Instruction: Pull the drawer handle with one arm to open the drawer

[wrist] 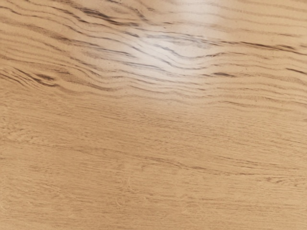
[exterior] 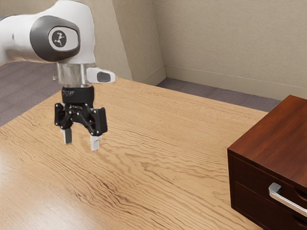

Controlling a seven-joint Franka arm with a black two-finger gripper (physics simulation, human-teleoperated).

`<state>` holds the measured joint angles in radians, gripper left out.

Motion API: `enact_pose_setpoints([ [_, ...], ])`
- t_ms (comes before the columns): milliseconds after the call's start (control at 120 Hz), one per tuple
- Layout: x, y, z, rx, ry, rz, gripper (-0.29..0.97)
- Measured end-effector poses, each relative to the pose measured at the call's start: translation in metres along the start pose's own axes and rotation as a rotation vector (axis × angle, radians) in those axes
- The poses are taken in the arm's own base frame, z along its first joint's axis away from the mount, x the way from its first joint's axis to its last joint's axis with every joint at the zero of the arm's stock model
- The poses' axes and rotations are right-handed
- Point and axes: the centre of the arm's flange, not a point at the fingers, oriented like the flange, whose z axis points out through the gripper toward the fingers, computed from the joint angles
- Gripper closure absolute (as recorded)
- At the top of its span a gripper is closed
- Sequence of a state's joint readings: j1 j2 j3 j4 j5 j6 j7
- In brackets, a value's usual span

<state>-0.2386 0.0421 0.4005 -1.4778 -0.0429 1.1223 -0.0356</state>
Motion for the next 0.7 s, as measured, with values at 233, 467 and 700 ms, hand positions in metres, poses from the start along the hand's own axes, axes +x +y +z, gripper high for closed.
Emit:
enact_pose_setpoints([
  [233,0.025,-0.049,-0.023,-0.041,0.249,-0.107,0.00],
  [467,0.031,-0.003,-0.033,-0.025,0.329,-0.038,0.00],
  [700,-0.015,0.017,-0.099,-0.036,0.483,0.004,0.00],
])
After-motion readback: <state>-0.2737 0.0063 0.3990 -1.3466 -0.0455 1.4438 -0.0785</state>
